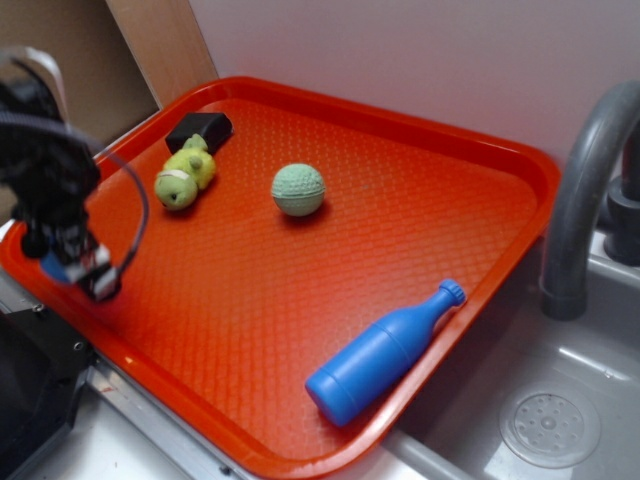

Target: Grab the blue ball.

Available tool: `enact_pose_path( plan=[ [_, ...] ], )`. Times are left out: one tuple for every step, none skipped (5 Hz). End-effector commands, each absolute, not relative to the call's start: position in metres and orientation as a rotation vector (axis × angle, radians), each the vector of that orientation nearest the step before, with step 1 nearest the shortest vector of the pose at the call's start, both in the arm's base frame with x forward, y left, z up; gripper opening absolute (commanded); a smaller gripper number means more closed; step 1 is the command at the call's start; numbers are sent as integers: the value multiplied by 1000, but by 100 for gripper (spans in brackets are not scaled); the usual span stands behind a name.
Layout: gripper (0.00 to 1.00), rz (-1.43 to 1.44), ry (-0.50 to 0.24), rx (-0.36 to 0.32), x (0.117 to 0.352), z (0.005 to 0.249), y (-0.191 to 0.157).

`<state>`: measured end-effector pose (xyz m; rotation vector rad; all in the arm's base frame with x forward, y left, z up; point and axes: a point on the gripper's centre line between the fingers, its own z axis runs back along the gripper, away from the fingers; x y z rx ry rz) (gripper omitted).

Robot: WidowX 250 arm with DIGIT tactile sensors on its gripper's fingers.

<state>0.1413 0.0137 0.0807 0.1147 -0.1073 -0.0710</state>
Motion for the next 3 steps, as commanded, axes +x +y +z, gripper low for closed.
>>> enact_pose_path(
  plan=[
    [0, 12, -257, 138, 198, 189, -5],
    [0, 41, -273, 109, 213, 240, -2],
    [0, 44, -251, 116, 217, 246, 5]
  ],
)
